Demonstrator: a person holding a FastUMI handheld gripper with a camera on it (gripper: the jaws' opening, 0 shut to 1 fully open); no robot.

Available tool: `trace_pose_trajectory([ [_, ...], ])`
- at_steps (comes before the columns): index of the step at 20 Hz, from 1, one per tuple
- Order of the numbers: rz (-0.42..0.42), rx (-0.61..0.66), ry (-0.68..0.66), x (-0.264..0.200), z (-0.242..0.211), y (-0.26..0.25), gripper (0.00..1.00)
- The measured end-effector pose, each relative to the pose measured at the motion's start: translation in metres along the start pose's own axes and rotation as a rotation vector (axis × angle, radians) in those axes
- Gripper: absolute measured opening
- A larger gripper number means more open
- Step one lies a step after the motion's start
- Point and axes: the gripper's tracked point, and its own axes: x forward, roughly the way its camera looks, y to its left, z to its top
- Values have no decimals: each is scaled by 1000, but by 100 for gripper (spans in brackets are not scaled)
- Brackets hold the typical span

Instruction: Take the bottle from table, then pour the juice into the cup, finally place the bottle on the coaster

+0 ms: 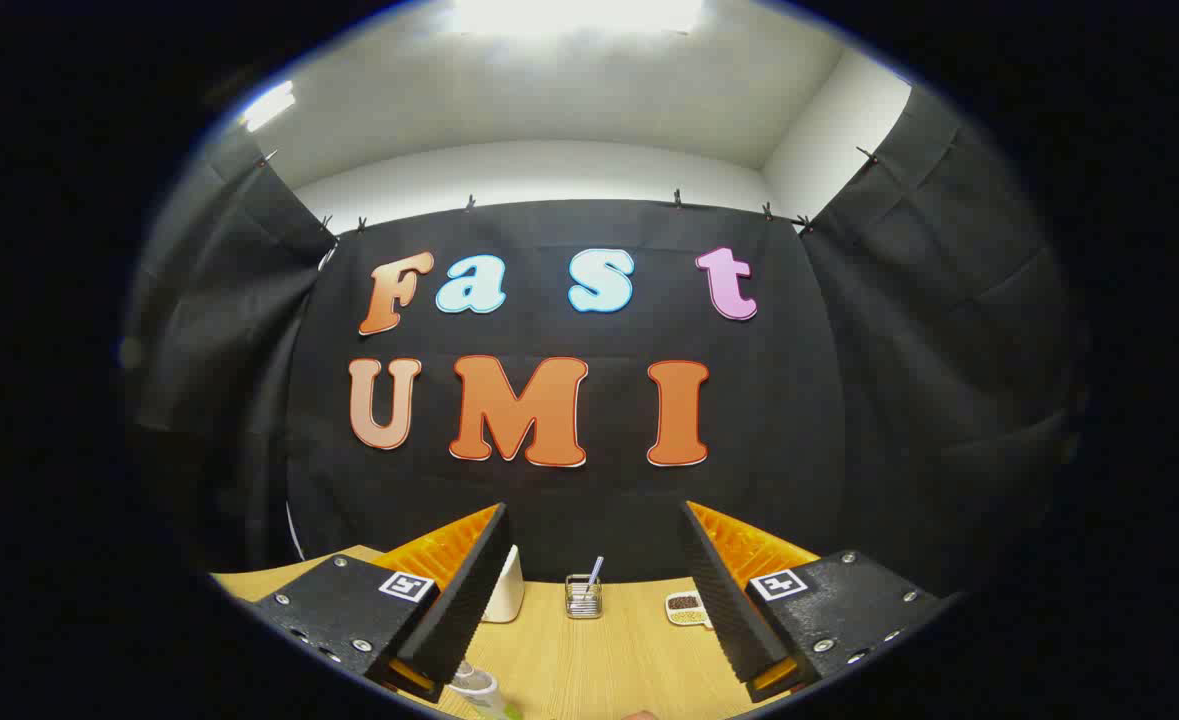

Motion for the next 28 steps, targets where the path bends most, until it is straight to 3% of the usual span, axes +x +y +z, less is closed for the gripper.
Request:
trace_pose_trajectory([
  [14, 14, -34, -39, 1, -7, 18, 99],
  [28, 72, -30, 20, -6, -68, 45, 99],
])
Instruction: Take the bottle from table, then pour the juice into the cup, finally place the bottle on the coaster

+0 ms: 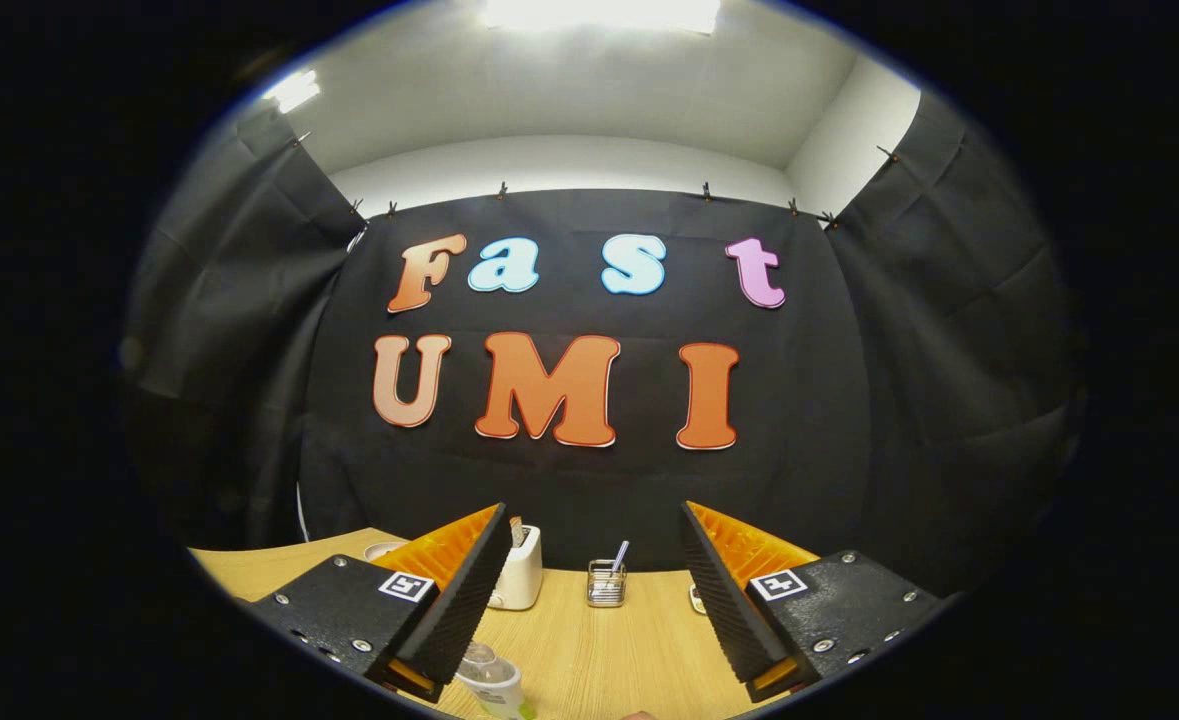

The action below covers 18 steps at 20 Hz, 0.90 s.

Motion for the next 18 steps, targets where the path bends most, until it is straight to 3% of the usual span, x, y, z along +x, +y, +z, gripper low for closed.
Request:
trace_pose_trajectory([
  [18, 238, 79, 193, -32, -143, 70, 99],
])
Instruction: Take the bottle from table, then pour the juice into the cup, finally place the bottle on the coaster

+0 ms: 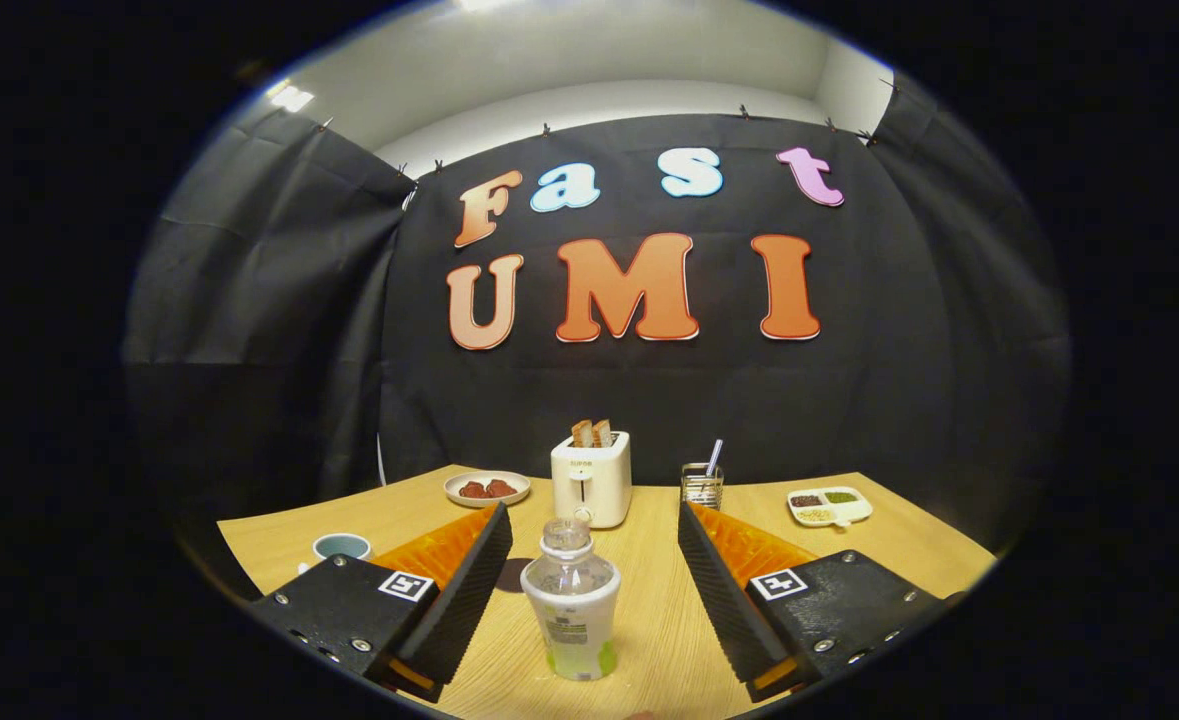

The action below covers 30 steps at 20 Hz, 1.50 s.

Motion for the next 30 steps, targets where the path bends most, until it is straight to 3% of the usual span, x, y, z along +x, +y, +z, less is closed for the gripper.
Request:
trace_pose_trajectory([
  [10, 37, 4, 128, 19, -79, 13, 97],
  [13, 20, 6, 168, 27, -103, 12, 82],
  [16, -2, -18, 210, 32, -121, 9, 79],
  [19, -21, -15, 219, 34, -124, 7, 64],
  [23, -36, -49, 239, 39, -123, 8, 58],
  [30, -84, -303, 197, 48, -96, 18, 57],
])
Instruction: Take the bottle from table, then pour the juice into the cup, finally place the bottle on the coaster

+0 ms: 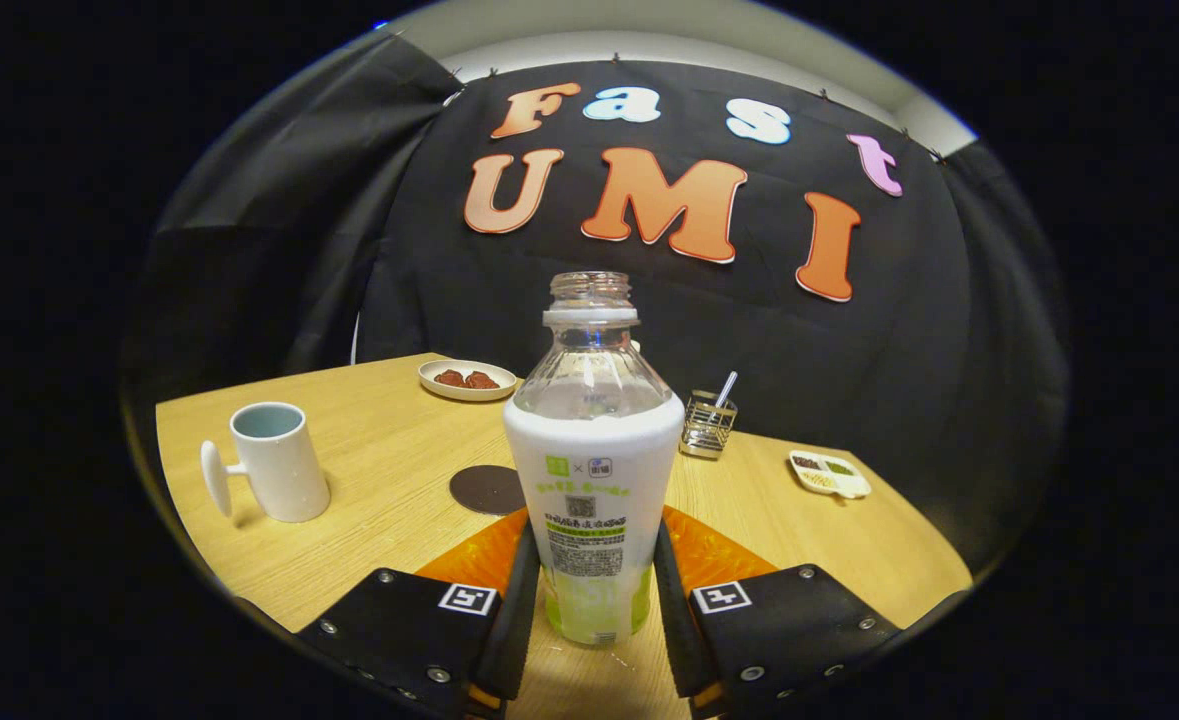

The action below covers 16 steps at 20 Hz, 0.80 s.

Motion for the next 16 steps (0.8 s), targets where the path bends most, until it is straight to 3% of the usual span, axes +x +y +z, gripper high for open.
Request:
trace_pose_trajectory([
  [16, -197, -780, -186, 10, 66, 55, 57],
])
